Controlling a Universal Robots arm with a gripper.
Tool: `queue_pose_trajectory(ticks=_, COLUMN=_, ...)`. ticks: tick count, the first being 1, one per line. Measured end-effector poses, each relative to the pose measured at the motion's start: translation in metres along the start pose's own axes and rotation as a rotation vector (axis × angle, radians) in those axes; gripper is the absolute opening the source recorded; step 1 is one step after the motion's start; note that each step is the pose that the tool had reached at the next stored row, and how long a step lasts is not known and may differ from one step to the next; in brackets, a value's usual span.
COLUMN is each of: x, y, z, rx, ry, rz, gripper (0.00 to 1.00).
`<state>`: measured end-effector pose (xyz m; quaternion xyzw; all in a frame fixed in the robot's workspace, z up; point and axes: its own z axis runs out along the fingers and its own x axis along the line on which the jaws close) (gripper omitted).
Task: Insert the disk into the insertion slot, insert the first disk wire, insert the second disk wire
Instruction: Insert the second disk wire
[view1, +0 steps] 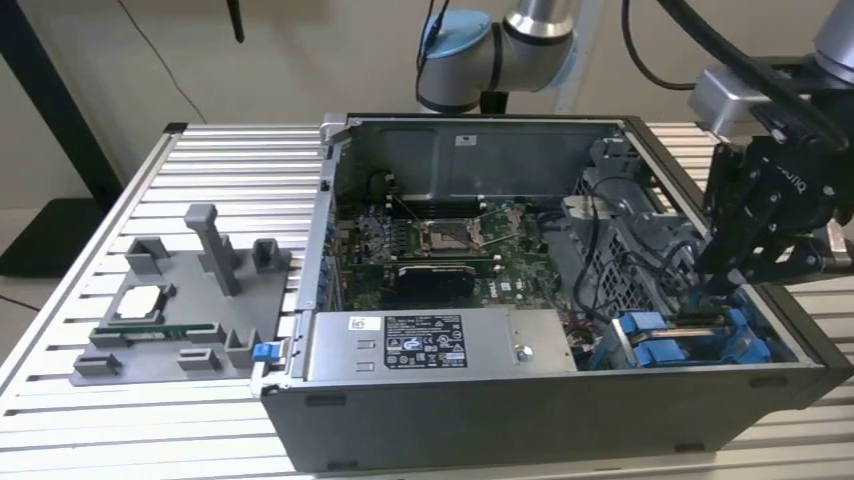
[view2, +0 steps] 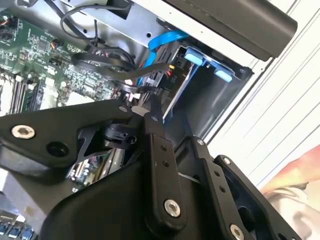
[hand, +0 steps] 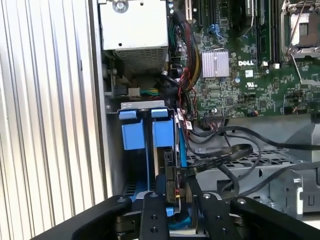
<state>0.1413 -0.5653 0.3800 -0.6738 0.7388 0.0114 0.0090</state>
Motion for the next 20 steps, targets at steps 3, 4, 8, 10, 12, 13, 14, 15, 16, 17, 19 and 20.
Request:
queue_pose_trajectory(ticks=3, x=-0.0001, y=0.0001, z=-0.0047, rx=0.0, ry=-0.0001, rz=0.0, gripper=1.0)
queue_pose_trajectory(ticks=4, x=-0.0001, y=0.0, z=-0.0049, rx=0.0, ry=-0.0004, rz=0.0, gripper=1.0)
queue_pose_trajectory(ticks=8, x=-0.0002, y=0.0001, z=-0.0077, rx=0.0, ry=0.0, rz=0.0, gripper=1.0)
queue_pose_trajectory(ticks=10, x=-0.0002, y=0.0001, z=-0.0091, rx=0.0, ry=-0.0001, rz=0.0, gripper=1.0)
queue_pose_trajectory(ticks=12, x=-0.0003, y=0.0001, z=-0.0098, rx=0.0, ry=-0.0001, rz=0.0, gripper=1.0)
queue_pose_trajectory(ticks=13, x=-0.0003, y=0.0001, z=-0.01, rx=0.0, ry=-0.0002, rz=0.0, gripper=1.0)
queue_pose_trajectory(ticks=14, x=-0.0003, y=0.0001, z=-0.0102, rx=0.0, ry=-0.0002, rz=0.0, gripper=1.0)
queue_pose_trajectory(ticks=15, x=-0.0003, y=0.0001, z=-0.0104, rx=0.0, ry=0.0, rz=0.0, gripper=1.0)
queue_pose_trajectory(ticks=16, x=-0.0003, y=0.0001, z=-0.0106, rx=0.0, ry=-0.0001, rz=0.0, gripper=1.0)
queue_pose_trajectory(ticks=17, x=-0.0003, y=0.0001, z=-0.0111, rx=0.0, ry=-0.0001, rz=0.0, gripper=1.0)
queue_pose_trajectory(ticks=19, x=-0.0003, y=0.0001, z=-0.0114, rx=0.0, ry=-0.0001, rz=0.0, gripper=1.0)
queue_pose_trajectory(ticks=20, x=-0.0003, y=0.0001, z=-0.0115, rx=0.0, ry=-0.0001, rz=0.0, gripper=1.0)
